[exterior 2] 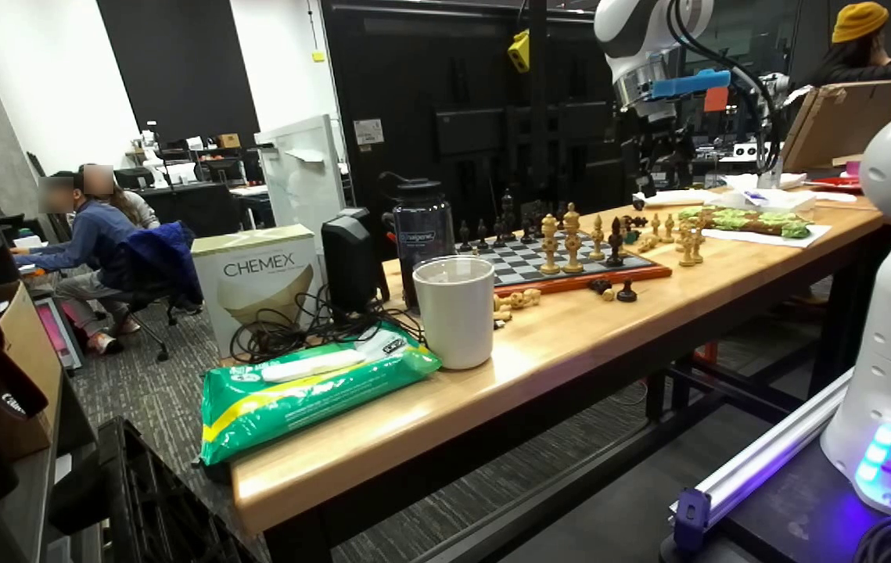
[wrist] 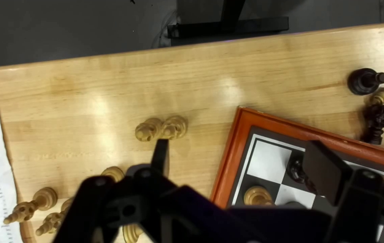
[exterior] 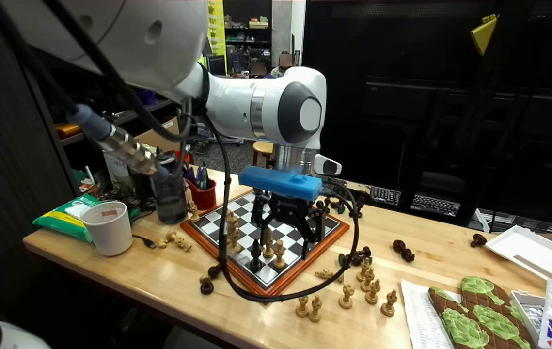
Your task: Move the bishop to 8c
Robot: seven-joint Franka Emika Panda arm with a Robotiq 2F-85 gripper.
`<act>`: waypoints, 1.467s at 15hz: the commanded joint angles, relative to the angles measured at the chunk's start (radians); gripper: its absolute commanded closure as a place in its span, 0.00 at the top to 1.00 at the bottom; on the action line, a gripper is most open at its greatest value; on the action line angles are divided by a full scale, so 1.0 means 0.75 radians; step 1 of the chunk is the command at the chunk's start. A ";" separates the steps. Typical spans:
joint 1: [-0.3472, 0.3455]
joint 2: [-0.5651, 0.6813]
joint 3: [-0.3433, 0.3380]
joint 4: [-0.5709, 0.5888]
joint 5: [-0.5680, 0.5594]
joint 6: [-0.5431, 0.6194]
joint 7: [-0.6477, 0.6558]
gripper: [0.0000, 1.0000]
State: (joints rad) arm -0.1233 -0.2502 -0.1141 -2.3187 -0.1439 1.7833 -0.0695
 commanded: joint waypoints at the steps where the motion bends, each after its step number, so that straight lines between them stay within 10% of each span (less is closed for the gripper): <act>1: 0.004 0.000 -0.003 0.003 0.000 -0.004 0.001 1.00; 22: 0.055 -0.149 0.041 -0.199 0.120 0.388 0.117 1.00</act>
State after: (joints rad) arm -0.0767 -0.2923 -0.0929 -2.4015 -0.0722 2.0166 -0.0275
